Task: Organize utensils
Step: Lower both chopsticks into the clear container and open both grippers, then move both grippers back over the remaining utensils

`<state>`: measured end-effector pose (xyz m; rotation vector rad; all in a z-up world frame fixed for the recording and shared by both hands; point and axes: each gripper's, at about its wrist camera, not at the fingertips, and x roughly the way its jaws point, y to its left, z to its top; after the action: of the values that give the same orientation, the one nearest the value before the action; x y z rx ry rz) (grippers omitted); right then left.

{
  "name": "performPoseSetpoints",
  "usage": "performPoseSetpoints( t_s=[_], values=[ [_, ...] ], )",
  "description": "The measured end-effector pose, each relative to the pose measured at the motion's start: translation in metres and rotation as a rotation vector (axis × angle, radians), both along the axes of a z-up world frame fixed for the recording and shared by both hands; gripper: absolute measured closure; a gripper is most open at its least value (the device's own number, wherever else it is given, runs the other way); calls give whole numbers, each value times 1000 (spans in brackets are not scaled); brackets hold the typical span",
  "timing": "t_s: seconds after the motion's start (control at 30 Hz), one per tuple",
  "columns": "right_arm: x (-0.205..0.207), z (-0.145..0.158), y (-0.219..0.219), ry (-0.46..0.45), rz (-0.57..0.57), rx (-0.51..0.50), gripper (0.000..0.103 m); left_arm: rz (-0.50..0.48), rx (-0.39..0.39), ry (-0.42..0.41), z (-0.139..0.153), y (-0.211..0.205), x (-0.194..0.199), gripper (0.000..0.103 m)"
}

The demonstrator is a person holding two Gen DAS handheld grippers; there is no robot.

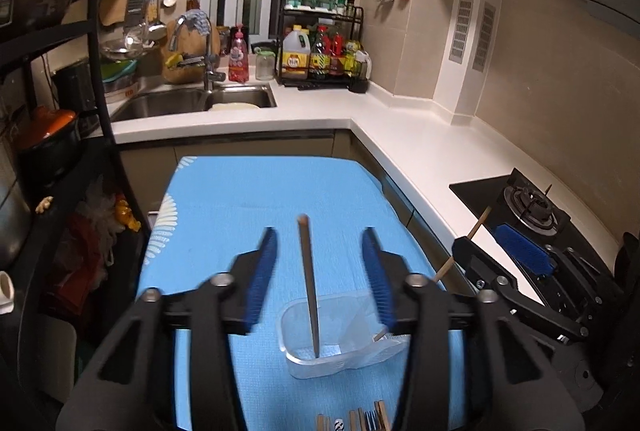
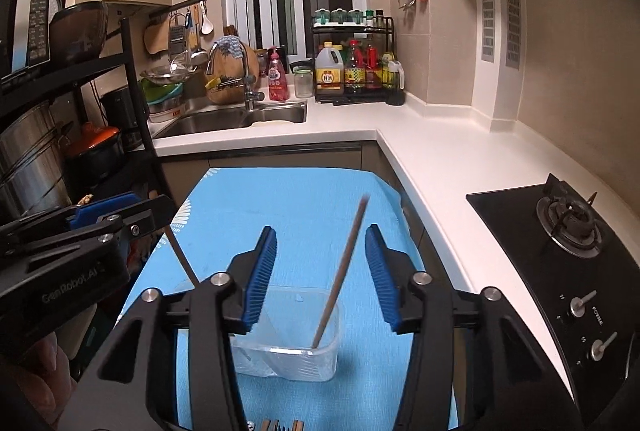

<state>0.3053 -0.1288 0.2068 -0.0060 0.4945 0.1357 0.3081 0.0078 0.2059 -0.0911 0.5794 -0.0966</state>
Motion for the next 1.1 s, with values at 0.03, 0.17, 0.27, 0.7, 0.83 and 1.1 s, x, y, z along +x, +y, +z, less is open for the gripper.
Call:
performPoseSetpoints(
  t_s=[0.03, 0.17, 0.27, 0.7, 0.83, 1.1],
  values=[
    [-3, 4, -1, -2, -1, -1, 55, 3, 0, -10, 3, 0, -5, 56],
    [-26, 23, -2, -30, -7, -5, 55, 14, -11, -58, 19, 4, -33, 55],
    [-49, 35, -4, -51, -11, -7, 55, 14, -17, -91, 26, 5, -60, 53],
    [-175, 6, -21, -173, -44, 27, 59, 57, -33, -129, -34, 22, -178, 51],
    [-200, -29, -23, -111, -9, 62, 70, 47, -22, -99, -72, 25, -205, 56],
    [-234, -125, -24, 54, 4, 95, 94, 13, -26, 14, -157, 26, -245, 97]
  ],
)
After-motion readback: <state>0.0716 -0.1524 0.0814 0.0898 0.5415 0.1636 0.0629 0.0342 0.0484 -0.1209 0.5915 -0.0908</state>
